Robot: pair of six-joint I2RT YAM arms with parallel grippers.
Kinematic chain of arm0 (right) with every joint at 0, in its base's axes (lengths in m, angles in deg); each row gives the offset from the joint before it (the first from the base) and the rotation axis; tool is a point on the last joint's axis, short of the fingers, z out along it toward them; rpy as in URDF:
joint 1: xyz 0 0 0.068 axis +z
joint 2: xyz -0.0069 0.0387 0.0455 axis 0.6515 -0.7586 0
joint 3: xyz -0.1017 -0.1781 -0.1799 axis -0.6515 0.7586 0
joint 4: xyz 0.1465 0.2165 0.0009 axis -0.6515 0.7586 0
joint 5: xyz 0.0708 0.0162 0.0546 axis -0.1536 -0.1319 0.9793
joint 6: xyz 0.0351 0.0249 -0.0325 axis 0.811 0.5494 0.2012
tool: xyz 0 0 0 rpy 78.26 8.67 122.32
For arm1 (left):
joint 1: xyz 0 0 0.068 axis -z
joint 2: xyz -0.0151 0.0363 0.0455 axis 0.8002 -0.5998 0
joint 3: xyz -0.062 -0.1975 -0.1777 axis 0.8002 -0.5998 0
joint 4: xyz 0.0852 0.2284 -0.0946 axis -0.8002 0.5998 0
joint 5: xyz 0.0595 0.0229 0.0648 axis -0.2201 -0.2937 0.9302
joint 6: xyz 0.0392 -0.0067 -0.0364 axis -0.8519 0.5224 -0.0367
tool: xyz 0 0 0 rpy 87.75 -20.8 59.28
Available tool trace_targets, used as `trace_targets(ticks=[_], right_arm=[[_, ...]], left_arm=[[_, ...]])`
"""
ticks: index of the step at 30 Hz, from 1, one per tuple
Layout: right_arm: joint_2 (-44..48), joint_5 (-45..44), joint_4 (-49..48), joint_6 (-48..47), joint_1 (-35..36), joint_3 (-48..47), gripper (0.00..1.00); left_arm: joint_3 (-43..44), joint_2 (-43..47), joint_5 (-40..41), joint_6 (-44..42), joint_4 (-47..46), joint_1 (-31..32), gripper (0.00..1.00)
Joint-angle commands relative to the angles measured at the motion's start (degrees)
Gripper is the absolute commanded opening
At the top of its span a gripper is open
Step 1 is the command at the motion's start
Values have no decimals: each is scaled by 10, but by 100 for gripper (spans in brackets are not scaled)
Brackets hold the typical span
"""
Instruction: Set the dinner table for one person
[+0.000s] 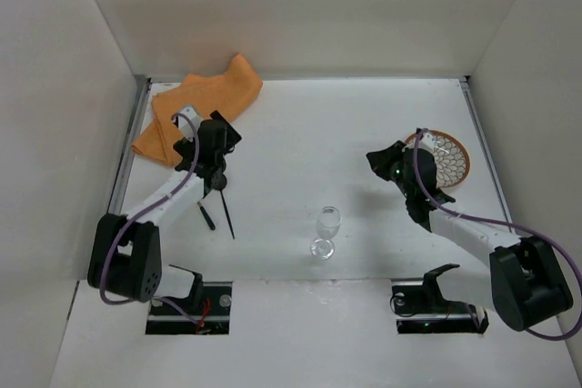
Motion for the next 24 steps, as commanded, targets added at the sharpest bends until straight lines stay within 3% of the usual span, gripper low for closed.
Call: trace_targets(ticks=[1, 2, 3, 4, 5, 7, 10, 12, 21, 24], right_arm=[[14, -5, -21, -5, 1, -13, 11], [14, -4, -20, -5, 2, -15, 11], [16, -6, -19, -5, 4, -15, 11], [17, -9, -19, -6, 4, -13, 13], [18, -9, -22, -5, 4, -12, 16], [16, -4, -25, -1, 4, -11, 28], [15, -6, -28, -2, 4, -10, 49], [9, -2, -31, -1, 4, -10, 57], [6, 9, -32, 0, 7, -15, 62], [4, 9, -34, 0, 10, -17, 62]], left_arm=[[69, -61, -25, -52, -65, -29, 99], [88, -87, -43, -67, -68, -35, 85], [110, -115, -53, -81, -69, -38, 53], [135, -142, -56, -90, -63, -38, 33], [160, -167, -57, -99, -59, -36, 28], [225, -223, -63, -134, -41, -34, 31], [317, -305, -50, -187, -15, -28, 51], [372, -354, -37, -213, 9, -29, 57], [565, -536, -37, -332, 71, -28, 60], [620, -583, -41, -358, 78, -18, 55]])
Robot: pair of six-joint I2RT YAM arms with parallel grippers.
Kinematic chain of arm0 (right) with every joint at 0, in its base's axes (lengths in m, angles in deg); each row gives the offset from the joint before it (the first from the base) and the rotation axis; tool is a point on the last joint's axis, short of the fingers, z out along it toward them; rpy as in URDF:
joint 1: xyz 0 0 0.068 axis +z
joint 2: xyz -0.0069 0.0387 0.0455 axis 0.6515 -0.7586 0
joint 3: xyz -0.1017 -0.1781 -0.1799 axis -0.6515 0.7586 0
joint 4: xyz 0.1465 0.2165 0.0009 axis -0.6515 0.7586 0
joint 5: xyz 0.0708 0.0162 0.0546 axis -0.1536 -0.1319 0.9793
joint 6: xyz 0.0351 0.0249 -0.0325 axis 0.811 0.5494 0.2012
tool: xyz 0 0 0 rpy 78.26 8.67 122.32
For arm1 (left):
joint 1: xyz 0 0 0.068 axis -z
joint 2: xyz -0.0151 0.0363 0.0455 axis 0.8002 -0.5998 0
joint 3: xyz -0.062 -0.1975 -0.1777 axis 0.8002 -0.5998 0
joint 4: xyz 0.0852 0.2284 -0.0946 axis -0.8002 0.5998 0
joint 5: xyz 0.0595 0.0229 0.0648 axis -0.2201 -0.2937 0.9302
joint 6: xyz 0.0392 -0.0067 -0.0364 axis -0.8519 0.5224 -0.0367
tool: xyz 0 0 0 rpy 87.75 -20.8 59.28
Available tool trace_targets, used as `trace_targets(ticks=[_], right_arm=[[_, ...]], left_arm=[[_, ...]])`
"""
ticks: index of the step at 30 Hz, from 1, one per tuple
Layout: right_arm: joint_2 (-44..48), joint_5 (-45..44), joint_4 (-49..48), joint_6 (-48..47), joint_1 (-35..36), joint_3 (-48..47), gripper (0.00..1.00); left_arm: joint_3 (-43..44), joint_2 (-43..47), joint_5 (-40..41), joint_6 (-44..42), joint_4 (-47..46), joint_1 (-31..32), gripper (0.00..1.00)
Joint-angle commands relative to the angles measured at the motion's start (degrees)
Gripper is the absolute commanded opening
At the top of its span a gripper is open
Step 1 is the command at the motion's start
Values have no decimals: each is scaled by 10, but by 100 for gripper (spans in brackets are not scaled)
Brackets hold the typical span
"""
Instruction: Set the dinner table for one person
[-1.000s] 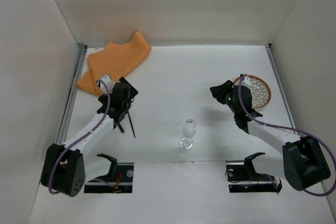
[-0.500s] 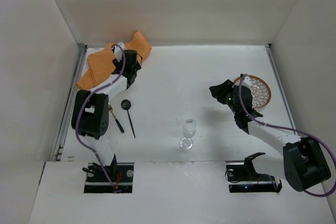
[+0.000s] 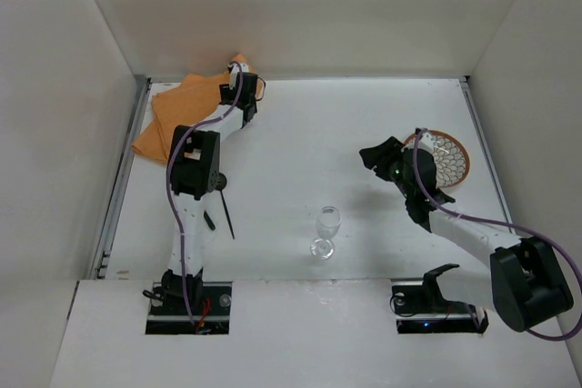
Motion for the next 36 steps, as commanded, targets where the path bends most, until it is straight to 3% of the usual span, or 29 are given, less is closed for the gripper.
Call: trace_targets(ticks=[1, 3, 6, 8, 18, 25, 28, 34, 36], right_arm=[[2, 5, -33, -2, 9, -17, 61], [12, 1, -33, -3, 9, -13, 61], [22, 4, -33, -2, 9, -9, 61], [34, -2, -33, -1, 9, -4, 61], [14, -5, -35, -3, 9, -8, 61], [22, -8, -36, -4, 4, -4, 60], [32, -9, -36, -4, 1, -1, 60], [31, -12, -36, -7, 2, 0, 61], [28, -9, -35, -7, 0, -1, 61]], left_arm=[[75, -33, -2, -65, 34, 16, 50], [107, -58, -14, -73, 47, 22, 40], [154, -91, -18, -85, 55, 35, 16], [177, -102, -22, -99, 46, 48, 9], [322, -164, -117, -208, -10, 132, 6], [286, -153, -191, -182, -44, 164, 6], [244, -129, -181, -115, -70, 173, 10], [161, -36, -127, 24, -106, 171, 52], [128, 4, -123, 50, -105, 148, 56]])
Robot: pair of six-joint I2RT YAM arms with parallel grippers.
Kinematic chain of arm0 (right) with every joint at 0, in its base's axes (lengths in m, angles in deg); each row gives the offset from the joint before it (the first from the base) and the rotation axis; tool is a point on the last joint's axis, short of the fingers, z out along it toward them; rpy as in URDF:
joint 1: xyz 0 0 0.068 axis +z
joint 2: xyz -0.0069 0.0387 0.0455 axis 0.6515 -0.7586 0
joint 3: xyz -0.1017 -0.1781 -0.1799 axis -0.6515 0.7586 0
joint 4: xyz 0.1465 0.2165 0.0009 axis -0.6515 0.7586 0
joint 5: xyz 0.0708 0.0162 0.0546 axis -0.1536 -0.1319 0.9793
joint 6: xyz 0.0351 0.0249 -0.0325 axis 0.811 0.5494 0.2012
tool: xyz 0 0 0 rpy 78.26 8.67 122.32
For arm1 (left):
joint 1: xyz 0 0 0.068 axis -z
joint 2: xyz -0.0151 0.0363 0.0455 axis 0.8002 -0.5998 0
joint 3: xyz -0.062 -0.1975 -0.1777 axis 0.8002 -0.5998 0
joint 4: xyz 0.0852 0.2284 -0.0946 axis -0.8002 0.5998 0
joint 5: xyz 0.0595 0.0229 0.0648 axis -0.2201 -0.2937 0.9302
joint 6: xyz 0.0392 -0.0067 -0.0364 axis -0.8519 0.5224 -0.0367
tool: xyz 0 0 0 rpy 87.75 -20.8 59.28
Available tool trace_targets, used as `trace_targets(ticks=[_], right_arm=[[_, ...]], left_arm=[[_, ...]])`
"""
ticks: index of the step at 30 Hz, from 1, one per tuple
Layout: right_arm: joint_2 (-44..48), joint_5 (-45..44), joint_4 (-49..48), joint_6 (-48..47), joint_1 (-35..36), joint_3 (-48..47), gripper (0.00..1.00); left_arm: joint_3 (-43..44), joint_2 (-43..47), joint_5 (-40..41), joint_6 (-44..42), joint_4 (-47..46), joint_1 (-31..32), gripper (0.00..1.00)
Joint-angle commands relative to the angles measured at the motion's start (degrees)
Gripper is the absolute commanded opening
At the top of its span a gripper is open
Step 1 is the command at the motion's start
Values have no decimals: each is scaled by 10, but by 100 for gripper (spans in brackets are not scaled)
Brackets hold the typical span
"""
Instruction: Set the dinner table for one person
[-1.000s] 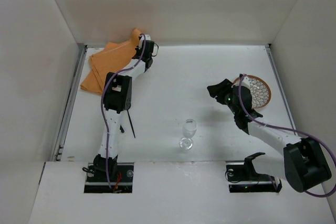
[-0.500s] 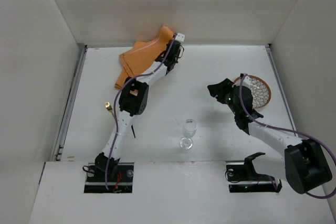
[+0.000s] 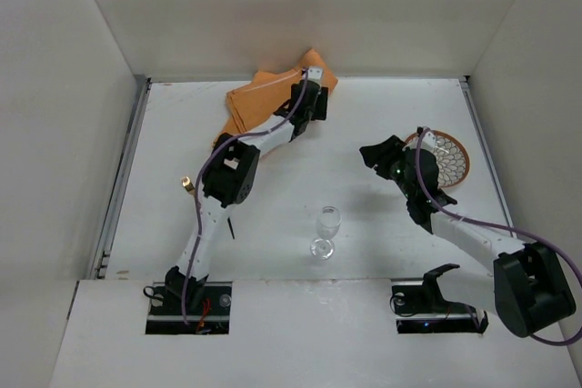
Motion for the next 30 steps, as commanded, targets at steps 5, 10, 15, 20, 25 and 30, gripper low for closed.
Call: trace_targets(ticks=[5, 10, 15, 20, 25, 30], right_arm=[[6, -10, -32, -7, -2, -4, 61], [-9, -7, -32, -8, 0, -11, 62], [-17, -3, -32, -9, 9, -17, 64], [-19, -2, -32, -13, 13, -19, 68], [-26, -1, -32, -17, 20, -24, 70], [-29, -2, -29, -21, 27, -28, 71]], left_arm=[[-148, 223, 28, 169, -37, -113, 58], [-227, 263, 18, 227, -35, -201, 63], [-218, 231, -34, 242, -3, -256, 69], [-187, 180, -118, 247, 3, -273, 69], [-163, 131, -148, 243, 4, -272, 68], [-135, 88, -119, 236, 1, -279, 62]])
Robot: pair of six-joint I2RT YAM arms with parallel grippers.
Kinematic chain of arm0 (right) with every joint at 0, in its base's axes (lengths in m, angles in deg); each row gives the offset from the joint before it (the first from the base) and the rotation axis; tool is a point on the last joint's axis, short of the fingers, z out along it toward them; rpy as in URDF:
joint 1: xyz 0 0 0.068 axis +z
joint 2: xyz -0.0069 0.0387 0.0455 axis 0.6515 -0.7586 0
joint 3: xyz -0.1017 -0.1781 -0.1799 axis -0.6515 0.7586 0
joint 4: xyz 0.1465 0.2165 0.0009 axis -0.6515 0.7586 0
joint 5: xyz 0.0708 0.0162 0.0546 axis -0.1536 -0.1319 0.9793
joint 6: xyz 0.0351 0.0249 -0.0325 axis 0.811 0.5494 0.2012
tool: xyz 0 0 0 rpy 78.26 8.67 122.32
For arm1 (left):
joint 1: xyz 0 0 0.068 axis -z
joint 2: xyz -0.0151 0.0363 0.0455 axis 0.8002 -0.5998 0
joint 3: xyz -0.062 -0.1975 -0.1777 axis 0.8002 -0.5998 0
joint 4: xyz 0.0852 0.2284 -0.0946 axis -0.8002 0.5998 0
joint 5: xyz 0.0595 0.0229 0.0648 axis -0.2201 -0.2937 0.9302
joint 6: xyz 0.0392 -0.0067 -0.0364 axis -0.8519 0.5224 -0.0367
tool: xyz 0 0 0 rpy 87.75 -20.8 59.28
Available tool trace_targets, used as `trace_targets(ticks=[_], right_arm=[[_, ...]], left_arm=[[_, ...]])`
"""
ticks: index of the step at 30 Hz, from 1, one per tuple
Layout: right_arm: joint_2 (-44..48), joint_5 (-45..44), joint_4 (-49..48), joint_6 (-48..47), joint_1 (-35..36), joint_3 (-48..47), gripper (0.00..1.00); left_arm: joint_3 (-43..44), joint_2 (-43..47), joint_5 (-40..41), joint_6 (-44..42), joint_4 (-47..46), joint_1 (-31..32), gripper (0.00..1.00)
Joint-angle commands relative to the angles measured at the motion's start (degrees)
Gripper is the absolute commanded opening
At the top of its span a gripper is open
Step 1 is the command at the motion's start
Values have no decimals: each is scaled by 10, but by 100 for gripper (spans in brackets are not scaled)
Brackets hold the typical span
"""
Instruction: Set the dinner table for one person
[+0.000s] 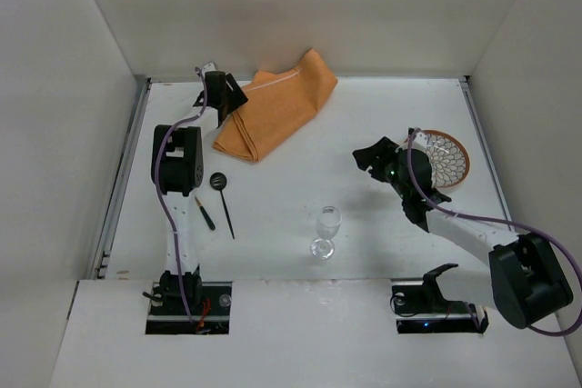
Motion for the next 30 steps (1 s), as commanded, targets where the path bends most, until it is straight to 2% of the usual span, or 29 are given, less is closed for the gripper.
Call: trace_targets(ticks=[1, 8, 12, 16, 24, 30], right_arm=[[-1, -3, -30, -12, 10, -24, 71], [-2, -5, -25, -18, 18, -29, 71], [-5, -8, -29, -18, 19, -29, 71], [-9, -7, -28, -18, 19, -32, 71], [-6, -9, -29, -18, 21, -29, 71], [26, -28, -29, -14, 13, -12, 71]], left_arm=[[39, -20, 0, 2, 10, -10, 60], [65, -44, 13, 6, -30, -10, 52], [65, -21, 17, -1, -47, -2, 27], [44, 22, 20, -22, -70, 20, 10], [-26, 147, 32, -89, -137, 104, 7], [-118, 216, -49, -59, -232, 213, 7]])
